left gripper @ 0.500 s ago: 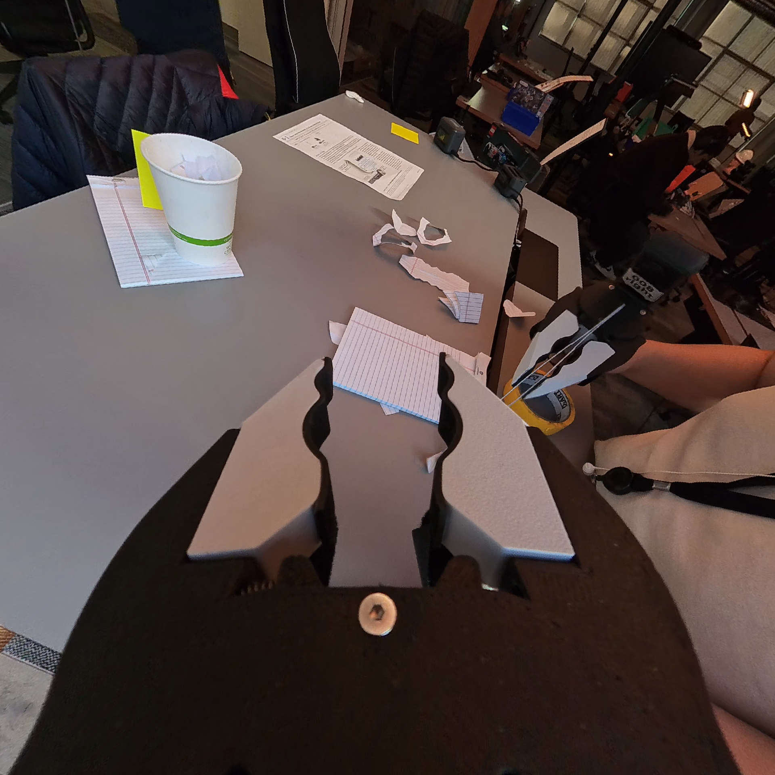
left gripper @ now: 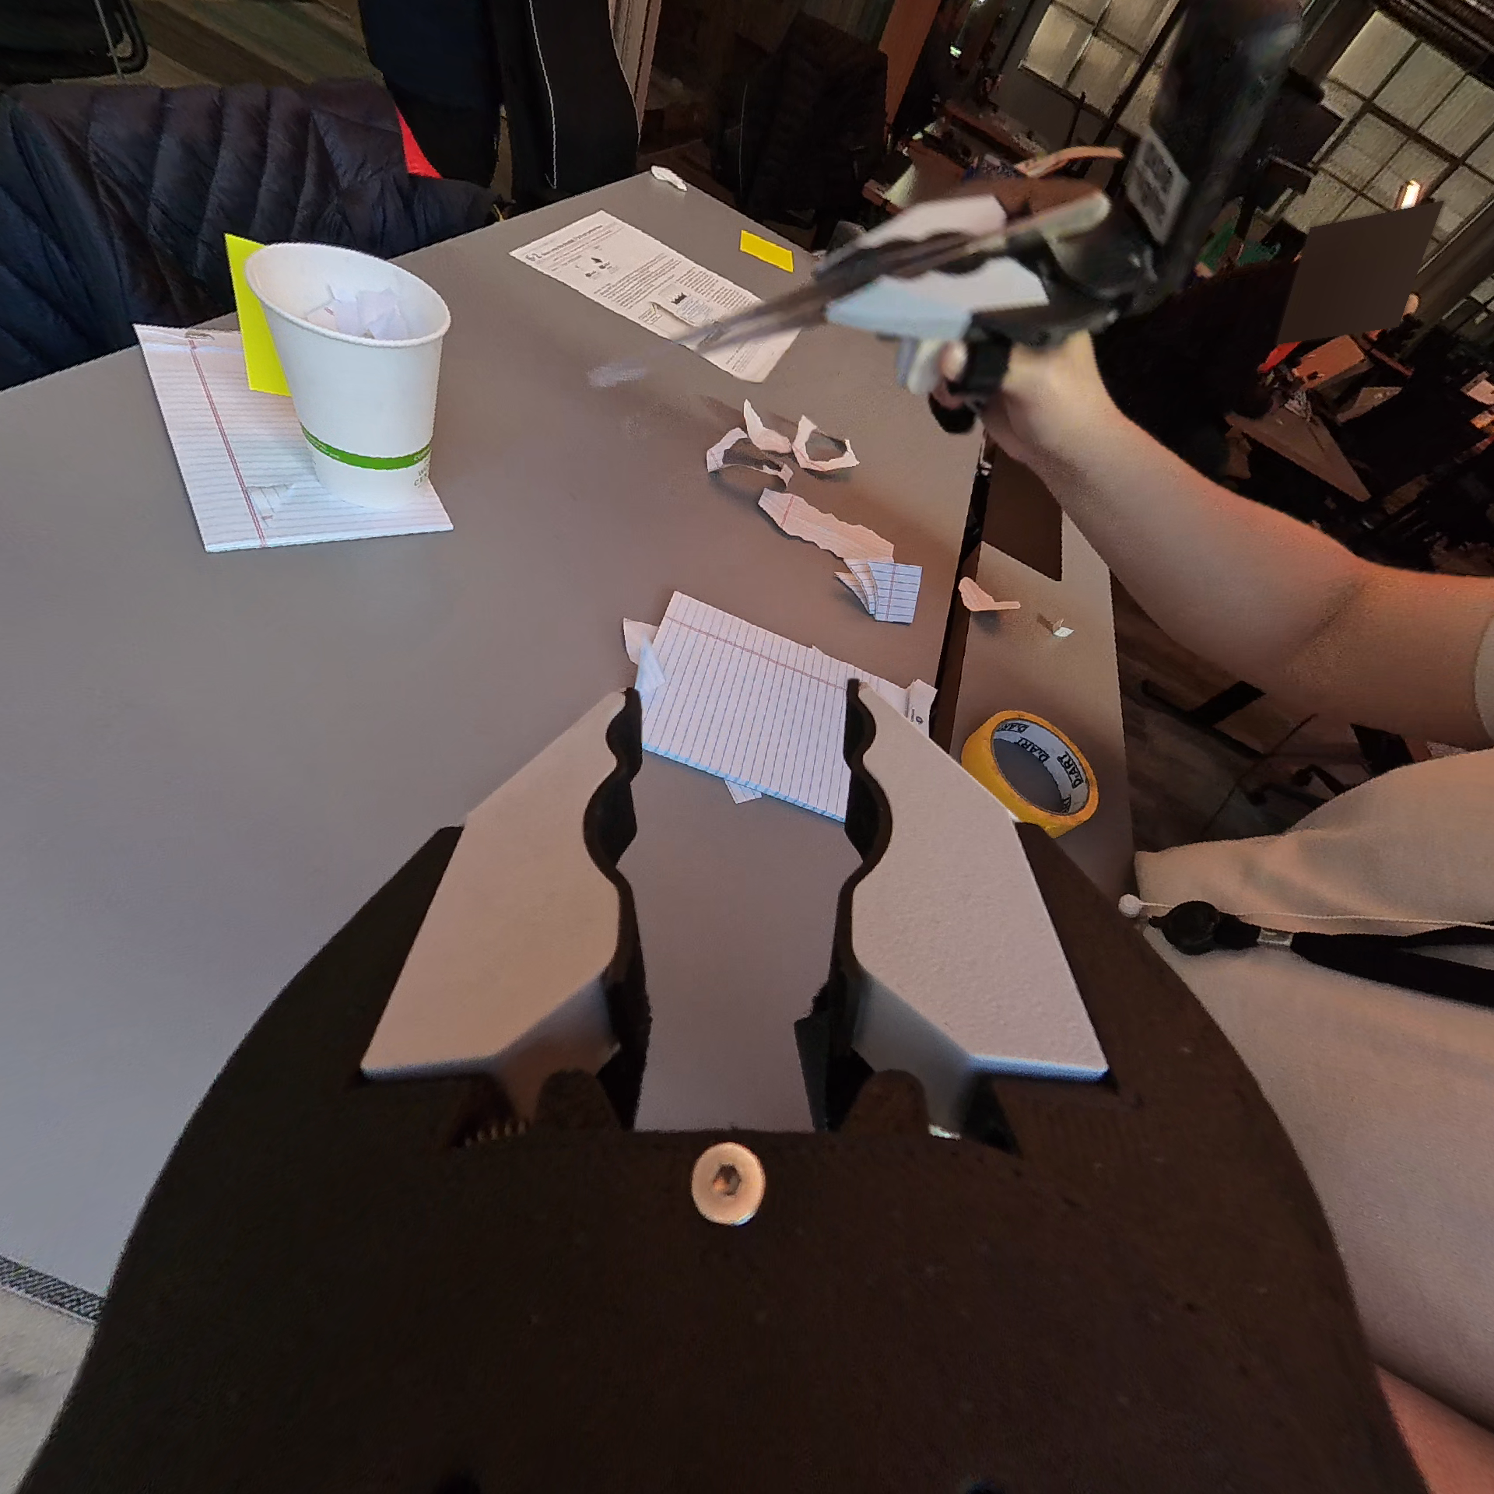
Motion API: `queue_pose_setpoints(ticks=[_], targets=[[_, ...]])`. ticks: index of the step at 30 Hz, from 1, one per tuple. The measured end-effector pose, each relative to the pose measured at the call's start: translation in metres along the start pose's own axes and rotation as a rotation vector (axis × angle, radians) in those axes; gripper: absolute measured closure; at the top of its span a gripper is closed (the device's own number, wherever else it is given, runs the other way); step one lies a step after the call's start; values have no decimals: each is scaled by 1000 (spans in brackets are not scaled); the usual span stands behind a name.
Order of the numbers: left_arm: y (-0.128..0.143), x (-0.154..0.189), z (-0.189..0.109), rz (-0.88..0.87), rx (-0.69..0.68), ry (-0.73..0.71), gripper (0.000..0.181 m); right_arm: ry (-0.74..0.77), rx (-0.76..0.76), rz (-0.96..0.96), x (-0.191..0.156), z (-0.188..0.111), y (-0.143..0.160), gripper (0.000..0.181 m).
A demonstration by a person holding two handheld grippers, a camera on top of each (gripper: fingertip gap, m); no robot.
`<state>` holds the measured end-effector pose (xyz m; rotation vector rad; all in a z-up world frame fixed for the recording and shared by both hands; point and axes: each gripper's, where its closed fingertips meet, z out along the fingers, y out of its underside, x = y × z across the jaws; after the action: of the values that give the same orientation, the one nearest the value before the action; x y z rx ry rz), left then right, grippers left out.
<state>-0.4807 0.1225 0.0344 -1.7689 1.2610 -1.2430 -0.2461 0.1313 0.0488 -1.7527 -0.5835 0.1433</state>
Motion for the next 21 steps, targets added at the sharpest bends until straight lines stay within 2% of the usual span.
queue_pose_setpoints(ticks=[2, 4, 7, 9, 11, 13, 17, 21], targets=[[-1, 2, 1, 10, -3, 5, 132, 30, 7, 23, 27, 20, -7, 169], [0, 3, 2, 11, -8, 8, 132, -1, -2, 78, 33, 36, -7, 169], [0, 4, 2, 16, -9, 9, 132, -288, 23, 130, -18, 40, -8, 164], [-2, 5, 1, 22, -3, 13, 132, -372, -15, 20, -45, 34, 12, 162], [-2, 5, 1, 21, 0, 13, 132, -389, -106, -136, -57, 26, 44, 162], [-1, 3, 1, 16, -6, 8, 132, -401, -158, -216, -61, 16, 64, 162], [1, -1, 1, 1, -9, -3, 132, -473, -205, -200, -72, 5, 84, 161], [3, -3, 2, -6, -20, -13, 132, -466, -196, -195, -70, 11, 90, 161]])
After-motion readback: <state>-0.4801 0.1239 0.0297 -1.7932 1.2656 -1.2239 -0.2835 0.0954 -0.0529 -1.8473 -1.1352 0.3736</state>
